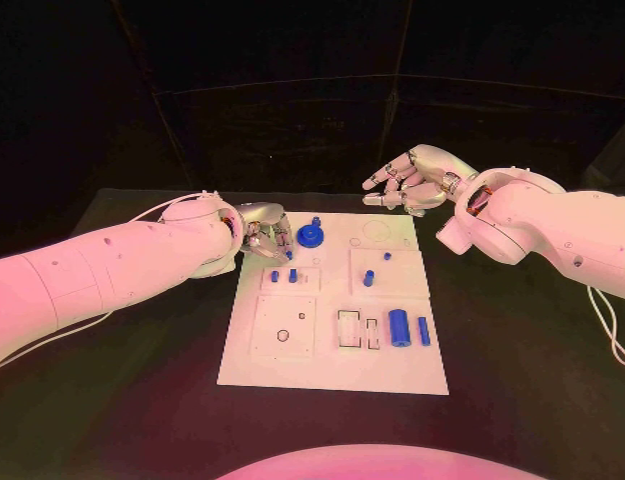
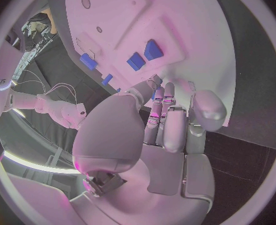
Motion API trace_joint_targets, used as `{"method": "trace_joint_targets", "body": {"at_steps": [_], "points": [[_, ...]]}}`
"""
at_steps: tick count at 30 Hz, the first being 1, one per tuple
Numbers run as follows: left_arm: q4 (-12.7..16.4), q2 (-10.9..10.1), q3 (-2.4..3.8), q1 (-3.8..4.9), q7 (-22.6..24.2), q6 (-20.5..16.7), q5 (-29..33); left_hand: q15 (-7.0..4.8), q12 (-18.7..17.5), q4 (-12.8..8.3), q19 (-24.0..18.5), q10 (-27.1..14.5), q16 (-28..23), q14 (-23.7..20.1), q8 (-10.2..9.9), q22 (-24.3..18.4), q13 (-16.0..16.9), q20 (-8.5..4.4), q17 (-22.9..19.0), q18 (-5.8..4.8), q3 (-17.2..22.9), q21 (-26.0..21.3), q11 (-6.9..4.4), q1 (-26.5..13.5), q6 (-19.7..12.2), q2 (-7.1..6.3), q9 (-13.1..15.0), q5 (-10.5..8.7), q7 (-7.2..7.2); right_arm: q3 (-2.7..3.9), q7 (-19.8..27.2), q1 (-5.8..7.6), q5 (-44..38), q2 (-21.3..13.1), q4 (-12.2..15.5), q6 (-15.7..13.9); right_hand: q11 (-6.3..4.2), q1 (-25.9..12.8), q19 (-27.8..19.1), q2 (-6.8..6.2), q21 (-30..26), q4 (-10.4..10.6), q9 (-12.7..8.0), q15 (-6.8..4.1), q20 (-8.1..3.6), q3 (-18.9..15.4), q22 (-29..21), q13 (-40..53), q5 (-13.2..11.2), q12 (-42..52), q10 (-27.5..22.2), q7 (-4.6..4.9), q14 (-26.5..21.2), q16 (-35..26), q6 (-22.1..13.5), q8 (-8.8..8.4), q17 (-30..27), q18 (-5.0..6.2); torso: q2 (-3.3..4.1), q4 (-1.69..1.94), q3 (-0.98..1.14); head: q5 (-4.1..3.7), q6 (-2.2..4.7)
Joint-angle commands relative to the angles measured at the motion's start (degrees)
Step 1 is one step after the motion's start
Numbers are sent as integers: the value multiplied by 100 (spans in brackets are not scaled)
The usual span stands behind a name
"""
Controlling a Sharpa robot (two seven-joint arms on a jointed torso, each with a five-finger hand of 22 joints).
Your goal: Assemble the parts on the task board
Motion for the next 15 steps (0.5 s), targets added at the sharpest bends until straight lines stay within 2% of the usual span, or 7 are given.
{"method": "trace_joint_targets", "body": {"at_steps": [1,15], "points": [[-25,16,-4,5,-51,42,-24,-20,-55,8,15,23,-9,128,-62,4,2,26,-13,-57,32,19,7,-45,-13,-10,-10,-31,40,3,50,10,-6,5,8,28,-7,9,-43,67,-21,2,8,-34,-8,-24,-5,-7,36,6,-10,-15,15,-23,-2,31,6,100,0,2,1,-3,-5],[-25,-4,-20,-3,-67,71,-24,1,-144,1,5,18,-13,125,-221,27,6,42,-43,-59,67,29,32,-74,-156,-66,-24,-32,76,3,17,10,-6,-10,8,35,-10,11,-47,73,-32,6,11,-36,-9,-38,-17,-14,39,10,-13,-18,14,-35,11,43,-1,103,1,2,-1,-14,-2]]}}
